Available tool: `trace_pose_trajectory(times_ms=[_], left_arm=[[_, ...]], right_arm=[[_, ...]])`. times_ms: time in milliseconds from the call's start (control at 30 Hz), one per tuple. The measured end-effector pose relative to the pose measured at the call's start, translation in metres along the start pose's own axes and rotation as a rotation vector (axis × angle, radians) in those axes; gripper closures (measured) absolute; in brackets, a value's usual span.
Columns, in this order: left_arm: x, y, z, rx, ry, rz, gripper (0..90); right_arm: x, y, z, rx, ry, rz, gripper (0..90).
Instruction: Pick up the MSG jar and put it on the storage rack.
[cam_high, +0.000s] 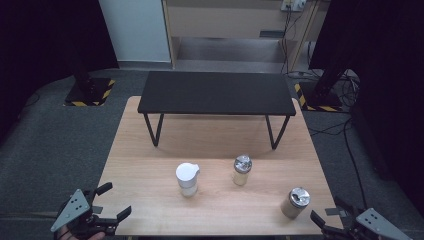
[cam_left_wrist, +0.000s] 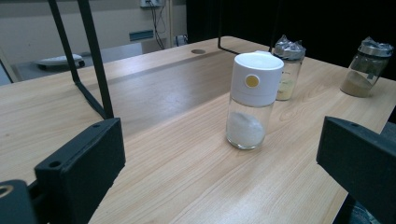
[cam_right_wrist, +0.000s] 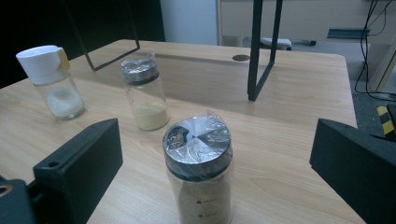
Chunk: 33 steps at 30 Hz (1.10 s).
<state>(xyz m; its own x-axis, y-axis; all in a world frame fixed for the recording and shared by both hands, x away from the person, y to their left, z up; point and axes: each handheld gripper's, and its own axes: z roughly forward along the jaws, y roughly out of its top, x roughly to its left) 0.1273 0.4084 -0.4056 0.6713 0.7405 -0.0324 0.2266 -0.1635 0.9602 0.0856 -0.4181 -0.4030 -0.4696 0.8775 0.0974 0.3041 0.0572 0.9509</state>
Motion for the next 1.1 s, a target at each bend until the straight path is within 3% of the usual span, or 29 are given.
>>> trace_pose_trajectory(times_ms=[500, 867, 1100], left_arm=[[0.004, 0.04, 0.008, 0.011, -0.049, 0.025, 0.3], [0.009, 0.071, 0.015, 0.027, -0.058, 0.069, 0.4], [0.013, 0.083, 0.025, 0.033, -0.071, 0.073, 0.4]], right_arm=[[0.0, 0.001, 0.0, 0.005, 0.001, -0.002, 3.1], [0.0, 0.001, 0.001, 0.009, 0.003, -0.005, 3.2], [0.0, 0.001, 0.0, 0.007, 0.004, -0.004, 3.2]])
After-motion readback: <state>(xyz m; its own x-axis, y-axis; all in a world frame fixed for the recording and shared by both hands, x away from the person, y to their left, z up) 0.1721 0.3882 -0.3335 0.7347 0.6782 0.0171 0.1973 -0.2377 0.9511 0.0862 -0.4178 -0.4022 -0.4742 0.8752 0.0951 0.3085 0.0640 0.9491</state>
